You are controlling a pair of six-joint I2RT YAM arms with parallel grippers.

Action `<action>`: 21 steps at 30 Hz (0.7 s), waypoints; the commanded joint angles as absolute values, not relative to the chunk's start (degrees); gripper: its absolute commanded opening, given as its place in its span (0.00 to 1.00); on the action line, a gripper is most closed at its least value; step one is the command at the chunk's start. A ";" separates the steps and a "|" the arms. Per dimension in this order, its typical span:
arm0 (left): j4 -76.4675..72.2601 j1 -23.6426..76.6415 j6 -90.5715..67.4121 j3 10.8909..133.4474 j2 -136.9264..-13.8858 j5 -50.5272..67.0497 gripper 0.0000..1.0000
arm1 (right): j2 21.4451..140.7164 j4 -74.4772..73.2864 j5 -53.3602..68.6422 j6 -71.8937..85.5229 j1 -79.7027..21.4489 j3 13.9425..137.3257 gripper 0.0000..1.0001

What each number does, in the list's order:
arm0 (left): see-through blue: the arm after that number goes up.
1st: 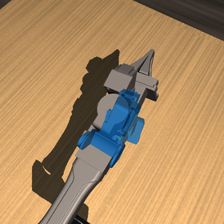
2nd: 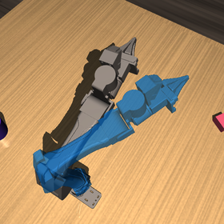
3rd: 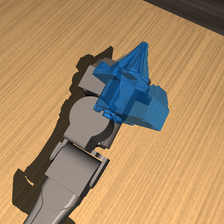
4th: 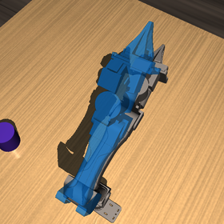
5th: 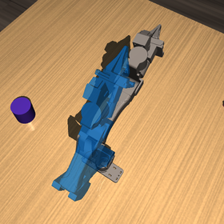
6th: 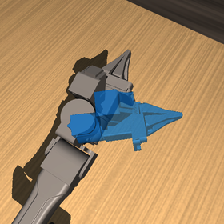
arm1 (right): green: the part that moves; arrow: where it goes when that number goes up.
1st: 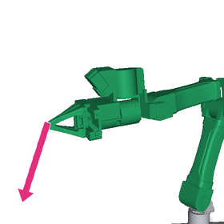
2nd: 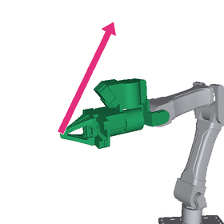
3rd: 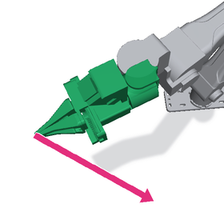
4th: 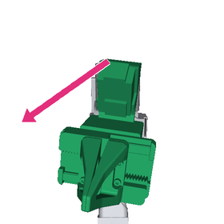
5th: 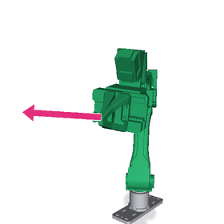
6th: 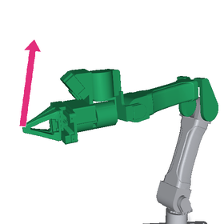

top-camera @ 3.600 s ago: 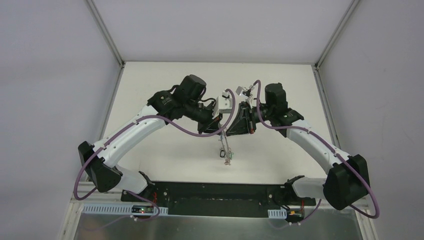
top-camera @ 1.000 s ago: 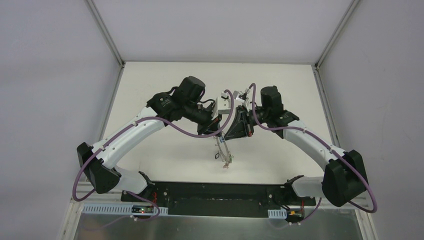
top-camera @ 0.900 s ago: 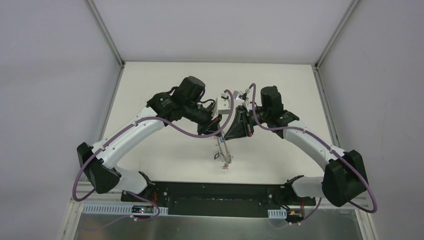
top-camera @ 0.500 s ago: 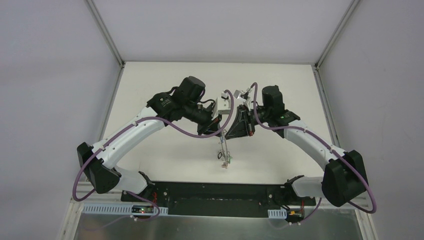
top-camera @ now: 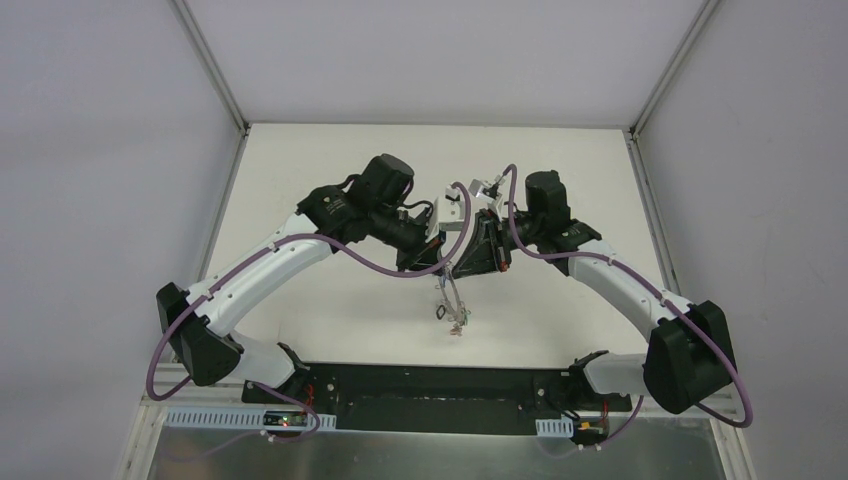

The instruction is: Put the keys on the keyring

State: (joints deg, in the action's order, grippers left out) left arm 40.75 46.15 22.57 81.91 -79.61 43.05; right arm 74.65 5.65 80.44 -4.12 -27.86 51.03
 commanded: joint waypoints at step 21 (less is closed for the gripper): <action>41.40 47.46 23.97 82.62 -80.00 45.49 0.00 | 73.04 6.77 82.27 -5.69 -27.50 52.12 0.00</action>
